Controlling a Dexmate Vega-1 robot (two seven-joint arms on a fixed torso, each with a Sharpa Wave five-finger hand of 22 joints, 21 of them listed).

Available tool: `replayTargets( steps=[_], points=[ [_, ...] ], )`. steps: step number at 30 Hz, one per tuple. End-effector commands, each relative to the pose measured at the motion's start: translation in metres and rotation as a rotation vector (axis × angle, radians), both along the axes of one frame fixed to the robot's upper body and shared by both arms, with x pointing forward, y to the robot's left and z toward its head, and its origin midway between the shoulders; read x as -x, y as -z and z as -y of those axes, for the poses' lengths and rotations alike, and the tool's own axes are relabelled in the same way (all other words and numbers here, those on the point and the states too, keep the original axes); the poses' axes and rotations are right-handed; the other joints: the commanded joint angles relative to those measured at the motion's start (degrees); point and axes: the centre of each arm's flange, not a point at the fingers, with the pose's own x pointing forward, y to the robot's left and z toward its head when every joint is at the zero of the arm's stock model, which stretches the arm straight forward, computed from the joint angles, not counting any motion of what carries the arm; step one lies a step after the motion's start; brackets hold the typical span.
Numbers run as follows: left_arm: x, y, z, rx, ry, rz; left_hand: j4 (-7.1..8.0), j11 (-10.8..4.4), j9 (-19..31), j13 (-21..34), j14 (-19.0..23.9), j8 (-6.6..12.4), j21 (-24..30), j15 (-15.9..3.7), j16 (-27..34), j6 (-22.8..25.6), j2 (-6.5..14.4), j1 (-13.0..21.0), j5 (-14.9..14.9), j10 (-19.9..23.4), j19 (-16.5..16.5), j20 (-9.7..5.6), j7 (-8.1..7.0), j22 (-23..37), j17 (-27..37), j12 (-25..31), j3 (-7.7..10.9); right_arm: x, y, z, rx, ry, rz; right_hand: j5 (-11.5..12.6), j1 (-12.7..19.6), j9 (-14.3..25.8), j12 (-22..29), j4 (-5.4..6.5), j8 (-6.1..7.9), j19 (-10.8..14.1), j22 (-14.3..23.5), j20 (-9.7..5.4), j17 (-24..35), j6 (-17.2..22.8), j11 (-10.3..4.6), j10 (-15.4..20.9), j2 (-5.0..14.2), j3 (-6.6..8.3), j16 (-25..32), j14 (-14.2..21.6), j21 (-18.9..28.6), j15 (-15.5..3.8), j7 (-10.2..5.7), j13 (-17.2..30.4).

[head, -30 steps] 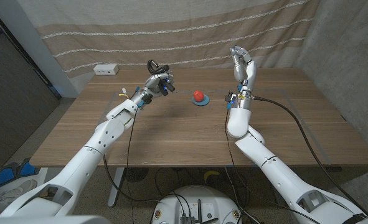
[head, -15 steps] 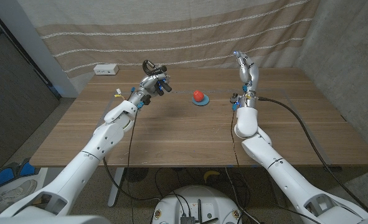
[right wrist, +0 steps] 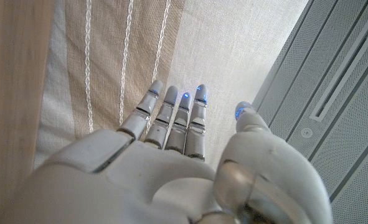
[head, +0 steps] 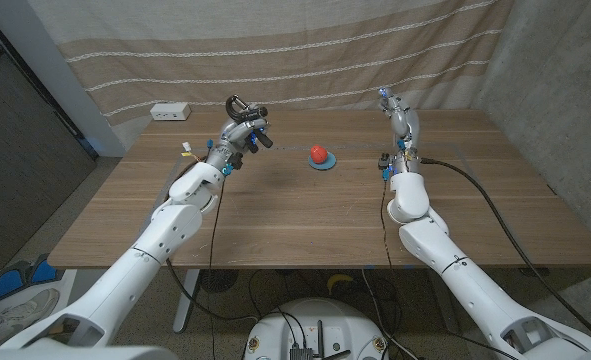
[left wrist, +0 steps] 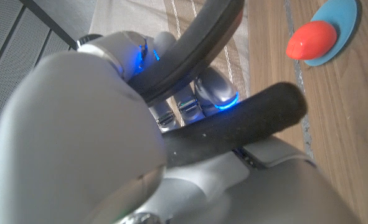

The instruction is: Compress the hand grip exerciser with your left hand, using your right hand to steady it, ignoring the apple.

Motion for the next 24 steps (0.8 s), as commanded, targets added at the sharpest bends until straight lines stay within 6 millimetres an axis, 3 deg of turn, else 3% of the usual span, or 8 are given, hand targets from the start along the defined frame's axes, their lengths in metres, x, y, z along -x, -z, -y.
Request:
replayTargets(
  steps=[1, 6, 16, 24],
  points=[
    [0.004, 0.0, -0.006, -0.007, -0.097, 0.039, -0.49, 3.39, 5.54, 19.64, 6.4, 2.34, 0.32, -5.77, 27.63, 0.3, 3.55, 3.45, 0.35, 11.54, 1.76, -1.53, -0.66, 0.06, 26.73, 29.11, 13.14, -0.005, 0.009, 0.01, 0.0, -0.111, -0.075, 0.4, -1.28, 0.08, -0.11, 0.7, -0.7, -0.47, 0.13, 0.53, 0.19, -0.84, 0.48, -0.62, 0.3, -0.04, -0.39, -0.48, -0.16, -0.38, 0.42, -0.27],
    [0.001, 0.002, -0.014, 0.009, -0.135, 0.041, -0.45, 2.82, 5.23, 19.64, 6.34, 2.63, 0.25, -5.79, 27.94, 0.22, 3.5, 3.19, 0.37, 11.54, 1.77, -1.52, -0.45, 0.02, 26.71, 29.1, 13.59, -0.005, 0.013, 0.011, -0.007, -0.158, -0.109, 0.48, -2.0, 0.03, -0.09, 0.84, -1.16, -0.92, 0.16, 1.15, 0.22, -1.23, 0.77, -0.91, 0.27, -0.12, -0.61, -0.82, -0.23, 0.26, 0.71, -0.57],
    [0.002, -0.004, -0.029, -0.077, -0.236, 0.127, -0.51, 3.21, 3.19, 19.63, 6.11, 1.39, 0.25, -5.82, 28.14, -2.12, 3.34, 2.65, 0.43, 11.24, 1.6, -1.49, -0.95, 0.02, 26.67, 29.03, 14.12, -0.008, 0.02, 0.007, -0.034, -0.237, -0.153, 0.55, -3.28, -0.01, -0.04, 1.18, -1.86, -1.56, 0.21, 2.27, 0.32, -1.8, 1.07, -1.32, 0.4, -0.26, -0.95, -1.43, -0.31, 0.93, 1.57, -1.06],
    [-0.006, -0.01, -0.036, -0.106, -0.251, 0.141, -0.57, 3.14, 3.25, 19.63, 6.11, 2.23, 0.27, -5.85, 28.08, -2.45, 3.39, 2.27, 0.43, 11.18, 1.52, -1.51, -0.81, 0.02, 26.57, 29.03, 14.58, -0.011, 0.027, 0.007, -0.094, -0.288, -0.172, 0.35, -5.28, 0.0, -0.02, 2.15, -2.52, -2.2, 0.29, 2.96, 0.47, -2.3, 1.26, -1.8, 0.68, -0.58, -1.22, -1.88, -0.38, 1.82, 2.29, -1.53]
  ],
)
